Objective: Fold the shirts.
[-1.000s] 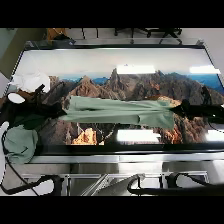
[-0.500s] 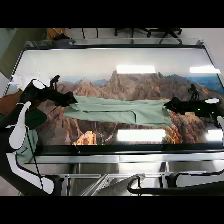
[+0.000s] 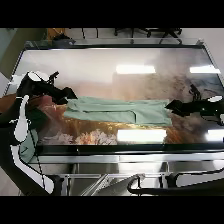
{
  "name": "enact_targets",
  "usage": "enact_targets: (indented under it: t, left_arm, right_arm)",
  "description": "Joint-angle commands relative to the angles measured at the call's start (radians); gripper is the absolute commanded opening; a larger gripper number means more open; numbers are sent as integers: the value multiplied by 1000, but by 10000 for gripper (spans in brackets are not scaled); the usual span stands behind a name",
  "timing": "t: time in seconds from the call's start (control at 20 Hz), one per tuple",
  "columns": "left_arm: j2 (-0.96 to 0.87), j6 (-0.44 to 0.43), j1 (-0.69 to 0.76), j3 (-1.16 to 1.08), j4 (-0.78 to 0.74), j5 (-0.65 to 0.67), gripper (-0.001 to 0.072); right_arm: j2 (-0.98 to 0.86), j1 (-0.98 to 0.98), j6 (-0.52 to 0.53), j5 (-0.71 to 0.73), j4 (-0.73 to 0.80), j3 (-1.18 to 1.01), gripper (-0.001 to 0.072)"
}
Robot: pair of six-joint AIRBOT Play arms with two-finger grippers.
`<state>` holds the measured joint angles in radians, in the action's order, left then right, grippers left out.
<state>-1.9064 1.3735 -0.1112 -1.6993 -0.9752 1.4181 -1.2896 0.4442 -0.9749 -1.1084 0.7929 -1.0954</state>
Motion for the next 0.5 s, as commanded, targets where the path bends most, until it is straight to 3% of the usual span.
enact_targets:
  t: [0.0,0.2,0.25,0.3,0.35,0.4,0.45]
  left_arm:
    - [-4,8,3,-48,8,82,705]
    - [-4,8,41,-88,10,106,704]
    - [-4,8,57,-93,10,110,651]
    - [-4,8,77,-95,10,112,402]
    - [-4,8,101,-95,10,110,46]
    - [-4,6,126,-95,9,96,12]
    - [-4,6,150,-95,9,84,11]
  right_arm:
    - [-69,-22,-5,-45,-18,-2,705]
    - [-130,-67,1,-40,-30,-3,673]
    - [-132,-73,19,-41,-45,-3,422]
    - [-130,-76,57,-52,-80,-6,131]
    - [-123,-76,71,-54,-103,-12,98]
    - [-108,-76,70,-61,-106,-25,18]
    - [-92,-76,70,-72,-105,-42,18]
